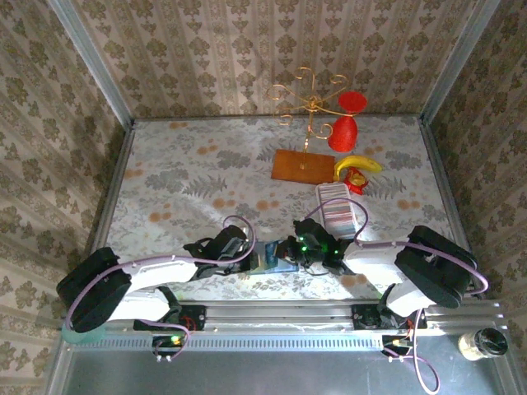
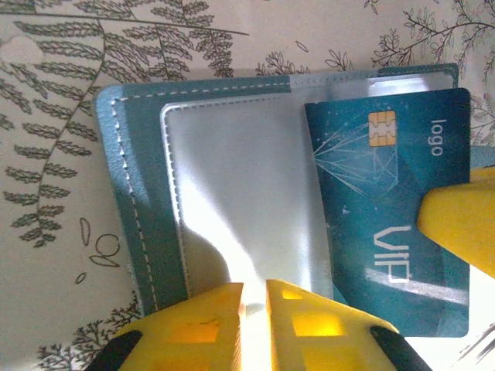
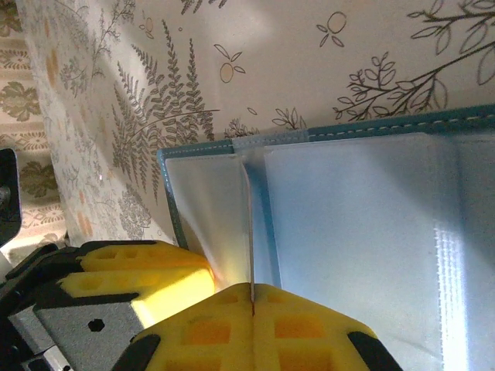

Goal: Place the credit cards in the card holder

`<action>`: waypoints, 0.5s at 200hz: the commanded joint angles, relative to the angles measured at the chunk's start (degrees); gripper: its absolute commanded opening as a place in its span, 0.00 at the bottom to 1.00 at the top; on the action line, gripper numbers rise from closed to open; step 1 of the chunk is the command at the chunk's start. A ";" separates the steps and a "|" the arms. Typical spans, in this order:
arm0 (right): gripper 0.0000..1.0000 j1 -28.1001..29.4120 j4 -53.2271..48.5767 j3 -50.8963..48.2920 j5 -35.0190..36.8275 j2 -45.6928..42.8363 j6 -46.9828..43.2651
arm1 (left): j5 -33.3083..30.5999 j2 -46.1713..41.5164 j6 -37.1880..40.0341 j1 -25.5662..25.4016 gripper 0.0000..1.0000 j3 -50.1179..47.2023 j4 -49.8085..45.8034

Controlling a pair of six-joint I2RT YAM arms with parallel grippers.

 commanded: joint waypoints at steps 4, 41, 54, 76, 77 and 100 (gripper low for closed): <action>0.00 0.16 1.31 -0.92 -0.83 1.04 0.28 | -0.93 -1.37 -0.75 -0.43 0.24 -0.49 -2.66; 0.00 0.42 0.53 -1.19 -0.49 2.12 0.07 | -1.52 -4.57 -0.31 -0.36 0.40 0.85 -5.17; 0.00 0.52 0.39 -1.02 -0.47 2.78 0.01 | -1.92 -6.15 -0.04 -0.39 0.45 1.39 -6.13; 0.00 0.79 0.52 -0.84 -0.49 3.92 -0.26 | -3.45 -8.30 0.57 -0.30 0.49 2.15 -8.67; 0.00 0.79 0.57 -0.79 -0.48 4.01 -0.27 | -3.51 -8.38 0.61 -0.28 0.49 2.15 -8.74; 0.00 1.09 1.30 -0.72 -0.65 5.05 -0.19 | -4.65 -9.17 0.42 -0.19 0.46 1.71 -10.40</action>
